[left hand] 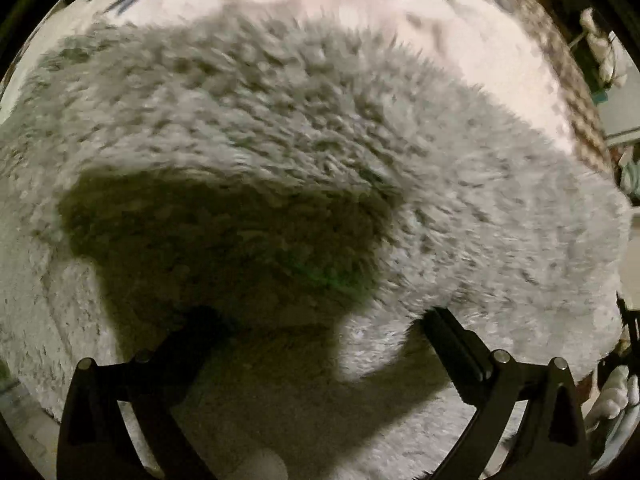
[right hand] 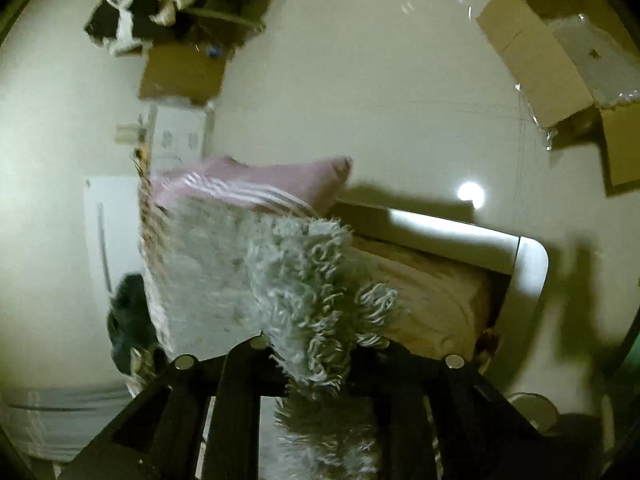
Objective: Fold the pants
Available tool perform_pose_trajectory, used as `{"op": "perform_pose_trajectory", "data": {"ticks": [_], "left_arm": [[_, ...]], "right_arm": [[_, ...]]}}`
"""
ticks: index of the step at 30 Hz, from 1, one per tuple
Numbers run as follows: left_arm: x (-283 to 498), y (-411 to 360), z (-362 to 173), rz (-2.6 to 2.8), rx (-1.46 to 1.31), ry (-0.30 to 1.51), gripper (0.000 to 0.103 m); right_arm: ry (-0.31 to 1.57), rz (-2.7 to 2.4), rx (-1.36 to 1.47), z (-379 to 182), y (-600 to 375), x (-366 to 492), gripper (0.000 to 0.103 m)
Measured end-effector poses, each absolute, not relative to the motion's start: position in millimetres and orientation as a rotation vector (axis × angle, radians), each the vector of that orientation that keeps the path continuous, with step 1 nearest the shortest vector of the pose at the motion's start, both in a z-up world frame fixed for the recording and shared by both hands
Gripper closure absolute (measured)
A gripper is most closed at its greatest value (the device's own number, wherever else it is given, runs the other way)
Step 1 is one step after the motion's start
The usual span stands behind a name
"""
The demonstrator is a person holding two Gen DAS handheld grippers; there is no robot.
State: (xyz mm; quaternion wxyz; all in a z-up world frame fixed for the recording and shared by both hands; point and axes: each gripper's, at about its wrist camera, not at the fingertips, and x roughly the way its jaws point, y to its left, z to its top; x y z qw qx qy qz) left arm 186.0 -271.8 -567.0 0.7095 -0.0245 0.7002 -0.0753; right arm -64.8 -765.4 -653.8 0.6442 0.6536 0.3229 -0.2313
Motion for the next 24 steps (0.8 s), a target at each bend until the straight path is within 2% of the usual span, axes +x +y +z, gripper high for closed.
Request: {"op": "perform_pose_trajectory", "data": {"ticks": [7,15,20,24], "left_arm": [[180,-256,-511,-0.174,-0.135,1.453,0.0],[163,-174,-459,-0.148,-0.262,1.364,0.0],[148,-90,-438,-0.068,-0.286,1.318,0.0],[133,-23,-435,0.01,-0.307,1.315,0.0]], "right_arm": [[0.642,-0.427,1.395,-575,-740,-60,0.088],[0.734,-0.2,1.121,-480,-633,-2,0.088],[0.846,-0.012,0.971,-460,-520,44,0.088],[0.985,0.135,0.841,-488,-404,75,0.088]]}}
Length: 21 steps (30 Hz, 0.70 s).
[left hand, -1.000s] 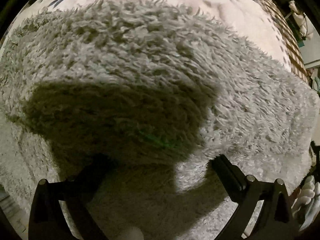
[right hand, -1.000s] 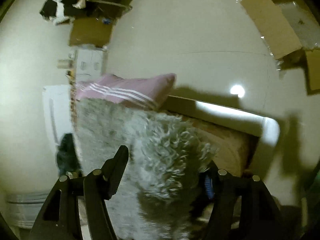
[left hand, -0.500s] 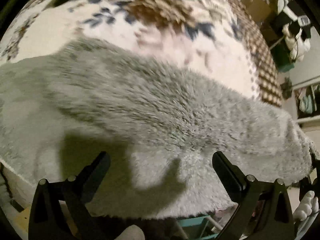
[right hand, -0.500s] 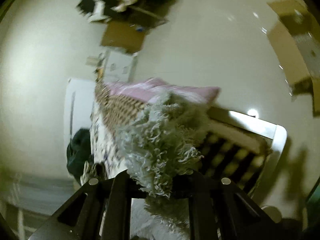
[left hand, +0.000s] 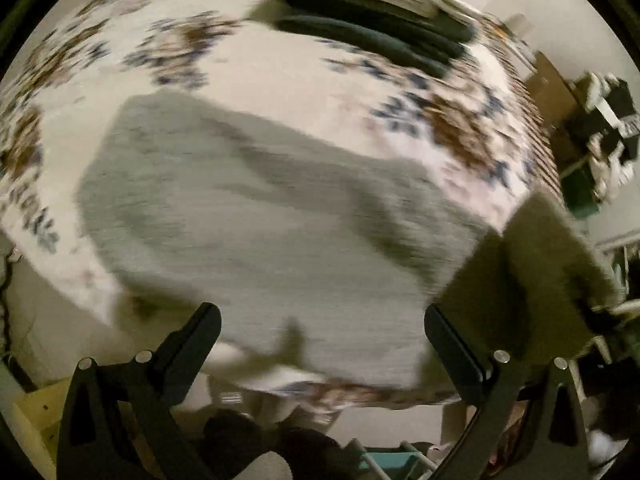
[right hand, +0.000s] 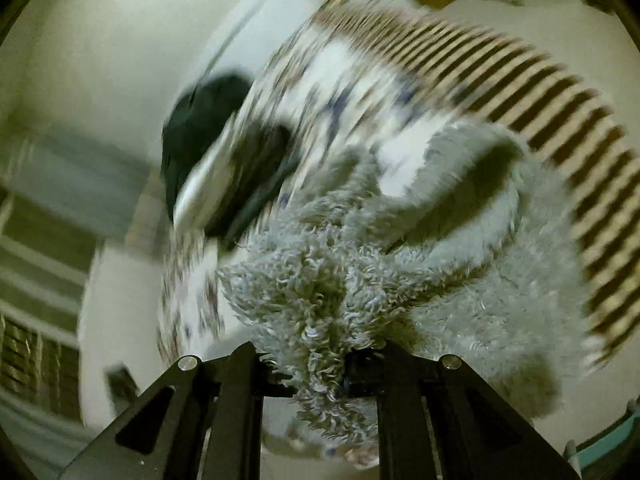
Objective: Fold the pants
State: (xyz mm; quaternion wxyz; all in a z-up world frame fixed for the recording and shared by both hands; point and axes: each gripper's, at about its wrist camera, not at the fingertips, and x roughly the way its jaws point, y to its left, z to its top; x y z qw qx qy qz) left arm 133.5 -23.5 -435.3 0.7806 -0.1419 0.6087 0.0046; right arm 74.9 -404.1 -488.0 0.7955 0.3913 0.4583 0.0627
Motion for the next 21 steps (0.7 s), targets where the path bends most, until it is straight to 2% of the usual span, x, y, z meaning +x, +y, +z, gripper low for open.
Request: {"op": "perform_pose_trajectory", "data": {"ticks": [6,8,11,12,13,14,16,21], "left_arm": [[128,36,-452,0.072,-0.295,1.321,0.0],[132,40,-455,0.05,-0.287,1.319,0.0],[143,35,-448,-0.015,-0.284,1.297,0.0],[147,31,-445,-0.042,-0.289,1.286,0.0],[151,27,-440,-0.065,-0.29,1.273,0.0],[157,18,-434,-0.096,-0.284,1.259,0.0],[168,1,-425,-0.156,-0.277,1.246,0.0],[183,-55,-414,-0.285,-0.176,1.209,0.0]], "right_arm": [[1.181,0.218,0.639,-561,-270,81,0.088],[1.213,0.205,0.569,-577,-254,82,0.088],[1.285,0.221,0.553,-580,-249,83,0.082],[1.29,0.241,0.571,-576,-249,82,0.076],[1.288,0.271,0.595,-566,-253,81,0.055],[1.28,0.296,0.613,-557,-261,76,0.031],[1.25,0.326,0.659,-536,-276,69,0.01],[1.217,0.244,0.714,-499,-310,63,0.01]]}}
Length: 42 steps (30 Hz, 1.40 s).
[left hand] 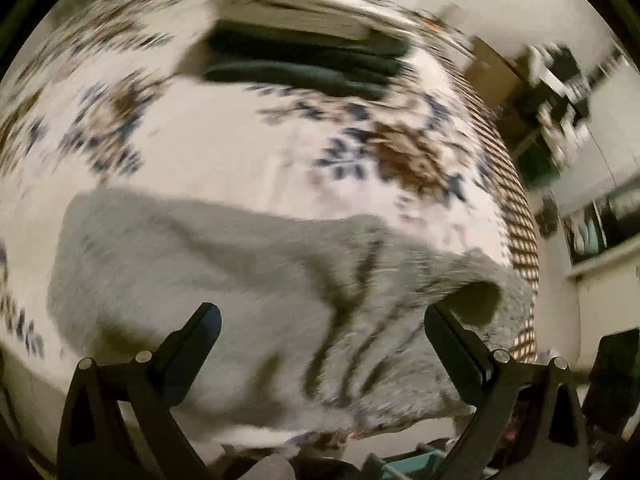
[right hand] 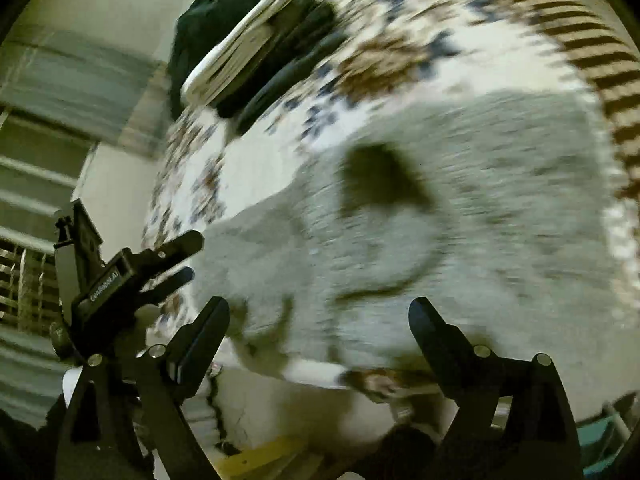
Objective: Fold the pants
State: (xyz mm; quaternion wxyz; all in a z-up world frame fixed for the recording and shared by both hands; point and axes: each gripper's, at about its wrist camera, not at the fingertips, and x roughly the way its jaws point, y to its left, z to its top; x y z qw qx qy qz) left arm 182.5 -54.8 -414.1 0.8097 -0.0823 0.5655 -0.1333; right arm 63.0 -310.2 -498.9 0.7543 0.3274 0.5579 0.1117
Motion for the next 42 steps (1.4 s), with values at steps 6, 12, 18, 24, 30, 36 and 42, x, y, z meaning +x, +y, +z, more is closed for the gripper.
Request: {"op": "perform_pose_trajectory", "data": {"ticks": [6,12,18,24,30,36,42], "left_arm": [[169,-155,-449,-0.485,0.177,1.199,0.0],[156,-190,-499,-0.663,0.272,1.266,0.091],[172,-101,-481,-0.497,-0.096,1.274,0.094],[170,-35,-468,-0.392,-0.383,1.322,0.091],[175,-28,-443,-0.404,-0.515,1.216,0.022],[203,-91,-494,-0.449,-0.332,1.335,0.025],[185,-96,-485,-0.533,-0.301,1.242,0.09]], "right_arm": [[1.229,-0.028,0.788,-516,-381,40,0.01],[1.23,-0.173,0.783,-533,-430,26,0.01],[1.256,-0.213,0.798,-549,-444,24,0.01],[1.261,-0.185,0.792,-545,-443,34,0.01],[1.266,-0.151,0.762,-539,-439,51,0.01],[1.268,-0.161,0.774,-542,-445,56,0.01],[1.292,-0.185,0.754,-552,-450,64,0.01]]}}
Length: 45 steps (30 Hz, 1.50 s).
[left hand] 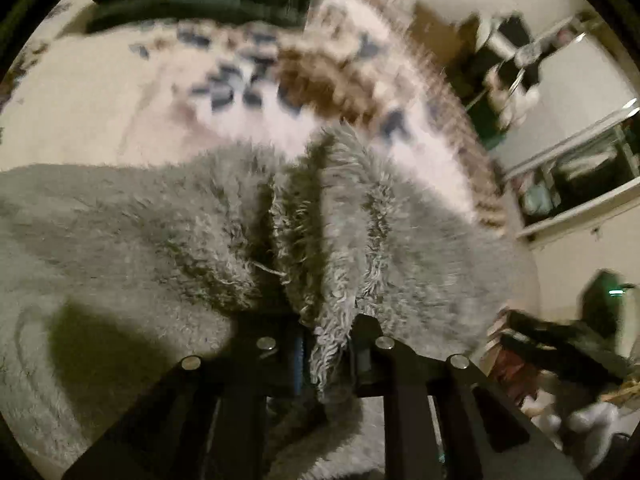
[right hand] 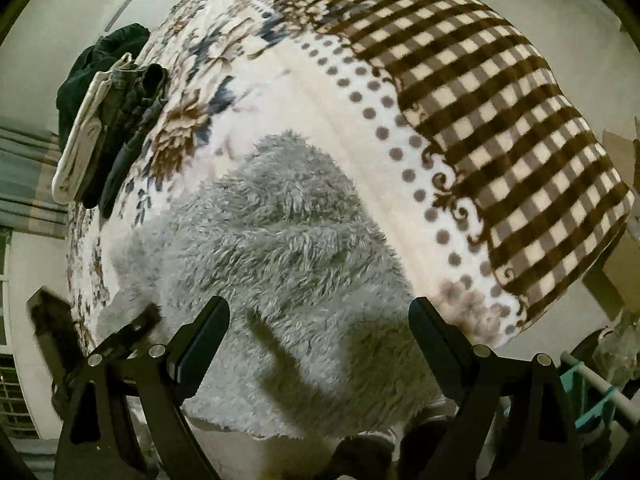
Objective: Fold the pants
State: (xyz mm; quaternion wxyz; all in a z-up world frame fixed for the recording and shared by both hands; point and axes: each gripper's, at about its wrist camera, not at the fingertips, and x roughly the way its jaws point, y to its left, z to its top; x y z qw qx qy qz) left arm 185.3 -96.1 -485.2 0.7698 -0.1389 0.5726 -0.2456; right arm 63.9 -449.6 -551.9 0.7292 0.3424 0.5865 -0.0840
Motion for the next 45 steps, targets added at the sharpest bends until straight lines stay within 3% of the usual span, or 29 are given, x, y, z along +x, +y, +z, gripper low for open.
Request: {"op": "perform_pose_trajectory", "data": {"ticks": [4,11,18,19,20,21,23,27,31,36,38,39,40,41,45], "left_arm": [[169,-51,-470,-0.427,-0.416,1.228,0.09],[163,-15,-514,-0.326,-0.473,1.34,0.088],[160,-17,-477,-0.379,-0.523,1.306,0.068],[160,-17,-469,-0.372,-0.513,1.286,0.056],[163,-18,-463,-0.364,-0.505,1.263,0.049],[169,-21,-460,-0.36,-0.501,1.244,0.035],[185,-28,-464,-0.357,-0.494,1.23,0.034],[223,-55,-496,-0.363,-0.412,1.273,0.035],[237,-55,-524,-0.357,-0.343,1.316,0.055],[227,-33,-513,-0.343,-0.454,1.286,0.055],[208,-22,-491,-0.336,-0.487,1.23,0.054],[202,-19,-484,-0.331,-0.503,1.213,0.039],[192,-12,-474,-0.312,-0.517,1.188,0.006],[176,0,-463,-0.281,-0.531,1.151,0.0],[132,51,-443,-0.154,-0.599,1.087,0.0]], "right_arm": [[1.298,-0.186,0.732,-554,-450,71,0.01],[1.338,-0.165,0.687,-561,-437,95,0.01],[1.314,-0.114,0.632,-545,-422,119,0.012],[1.301,-0.099,0.634,-542,-420,122,0.022],[1.292,-0.077,0.632,-540,-417,126,0.04],[1.299,-0.056,0.62,-540,-412,131,0.046],[1.314,-0.025,0.576,-543,-400,144,0.057],[1.353,-0.029,0.48,-565,-383,166,0.063],[1.37,-0.051,0.437,-578,-380,175,0.064],[1.381,-0.062,0.432,-575,-378,176,0.062],[1.373,-0.057,0.428,-567,-374,173,0.043],[1.358,-0.049,0.434,-561,-372,169,0.036],[1.34,-0.036,0.441,-555,-370,164,0.02],[1.321,-0.026,0.446,-548,-367,159,0.013],[1.288,0.0,0.441,-520,-349,139,0.012]]}}
